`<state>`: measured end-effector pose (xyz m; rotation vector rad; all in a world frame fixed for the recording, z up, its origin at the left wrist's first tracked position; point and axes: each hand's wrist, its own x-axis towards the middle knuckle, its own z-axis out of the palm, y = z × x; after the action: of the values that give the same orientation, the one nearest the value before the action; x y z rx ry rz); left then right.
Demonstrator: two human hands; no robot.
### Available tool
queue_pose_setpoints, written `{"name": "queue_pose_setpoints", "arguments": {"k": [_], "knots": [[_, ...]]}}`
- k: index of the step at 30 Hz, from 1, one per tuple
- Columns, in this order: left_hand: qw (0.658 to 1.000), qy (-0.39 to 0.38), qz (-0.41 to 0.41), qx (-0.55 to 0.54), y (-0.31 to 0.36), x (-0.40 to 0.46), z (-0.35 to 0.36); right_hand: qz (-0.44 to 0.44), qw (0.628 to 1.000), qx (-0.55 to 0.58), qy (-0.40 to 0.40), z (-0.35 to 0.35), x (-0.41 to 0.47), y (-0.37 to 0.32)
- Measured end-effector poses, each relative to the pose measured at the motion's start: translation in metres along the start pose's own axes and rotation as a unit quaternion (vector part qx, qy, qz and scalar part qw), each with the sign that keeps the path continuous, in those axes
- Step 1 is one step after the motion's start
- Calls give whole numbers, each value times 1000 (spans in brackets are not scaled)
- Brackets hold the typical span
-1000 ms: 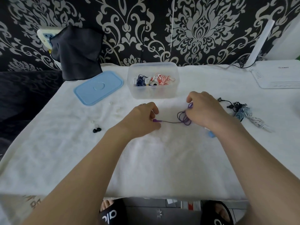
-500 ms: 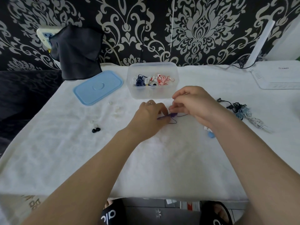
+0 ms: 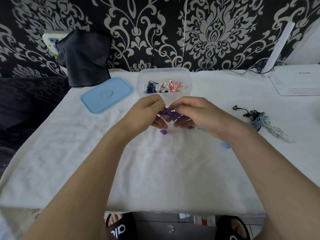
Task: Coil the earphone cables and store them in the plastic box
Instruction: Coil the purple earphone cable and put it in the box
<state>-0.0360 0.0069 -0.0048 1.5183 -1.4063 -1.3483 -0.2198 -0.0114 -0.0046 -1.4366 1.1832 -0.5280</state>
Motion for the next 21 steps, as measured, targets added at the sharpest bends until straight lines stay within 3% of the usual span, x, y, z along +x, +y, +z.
{"name": "queue_pose_setpoints", "arguments": {"k": [3,6,10,14,18,21], "knots": [[999,27,13,16,0,0,-3,-14,998,56,10,3,0,0],[998,50,-7,-49,0,0,-4,-33,983,178,16,6,3,-3],[993,-16,-76,-85,-1,0,-5,-43,948,314,13,11,5,-10],[996,-60,-63,-11,-2,-3,-7,-36,918,394,16,9,6,-11],[996,-55,-6,69,-1,-10,-11,-23,925,377,48,4,7,-9],[987,-56,-20,149,-6,-11,-18,-12,963,250,101,2,13,3]]}}
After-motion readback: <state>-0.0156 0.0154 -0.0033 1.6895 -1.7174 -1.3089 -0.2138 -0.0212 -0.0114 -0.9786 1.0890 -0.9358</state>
